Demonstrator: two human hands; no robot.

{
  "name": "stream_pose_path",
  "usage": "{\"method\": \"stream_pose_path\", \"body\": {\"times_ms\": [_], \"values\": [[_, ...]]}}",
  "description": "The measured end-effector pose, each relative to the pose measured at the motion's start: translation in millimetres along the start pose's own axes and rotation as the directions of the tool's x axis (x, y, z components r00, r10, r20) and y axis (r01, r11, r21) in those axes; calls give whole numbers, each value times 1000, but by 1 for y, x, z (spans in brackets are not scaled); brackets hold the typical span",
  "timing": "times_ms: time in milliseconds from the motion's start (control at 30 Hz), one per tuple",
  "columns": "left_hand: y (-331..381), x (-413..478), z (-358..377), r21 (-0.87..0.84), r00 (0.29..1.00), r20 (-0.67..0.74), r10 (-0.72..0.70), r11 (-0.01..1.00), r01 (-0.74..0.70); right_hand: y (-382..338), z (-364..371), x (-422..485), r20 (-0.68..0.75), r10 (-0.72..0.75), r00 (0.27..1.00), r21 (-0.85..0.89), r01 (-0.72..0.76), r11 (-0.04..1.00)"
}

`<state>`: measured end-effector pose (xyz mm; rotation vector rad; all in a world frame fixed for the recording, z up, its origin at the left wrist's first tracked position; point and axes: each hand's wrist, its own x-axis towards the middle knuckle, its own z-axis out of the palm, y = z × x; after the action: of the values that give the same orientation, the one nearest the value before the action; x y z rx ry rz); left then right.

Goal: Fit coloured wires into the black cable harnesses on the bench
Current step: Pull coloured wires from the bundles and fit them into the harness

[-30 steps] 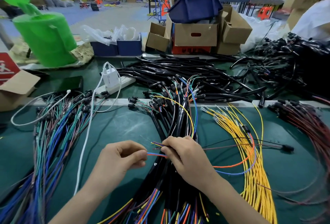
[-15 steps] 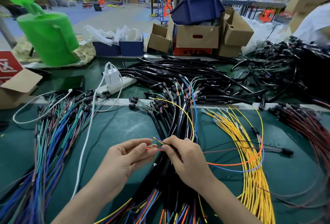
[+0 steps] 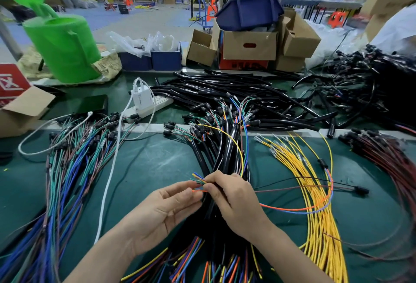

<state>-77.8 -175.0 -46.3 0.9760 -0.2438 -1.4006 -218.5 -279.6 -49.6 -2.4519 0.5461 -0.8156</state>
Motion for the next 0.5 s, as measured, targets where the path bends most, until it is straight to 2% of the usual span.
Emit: {"method": "stream_pose_path", "body": {"times_ms": [100, 167, 267, 500], "values": [[-4, 0, 3, 63, 999, 0, 44, 997, -44, 0, 2, 0, 5, -16, 1000, -6, 16, 1000], [-6, 0, 4, 155, 990, -39, 135, 980, -128, 1, 1, 0, 4, -13, 1000, -7, 13, 1000], [-7, -4, 7, 303, 957, -61, 283, 919, -252, 0, 2, -1, 1, -24, 1000, -20, 24, 1000], [-5, -2, 17, 537, 898, -5, 439, 759, -368, 0, -1, 0, 66, -14, 998, 30, 12, 999]]}}
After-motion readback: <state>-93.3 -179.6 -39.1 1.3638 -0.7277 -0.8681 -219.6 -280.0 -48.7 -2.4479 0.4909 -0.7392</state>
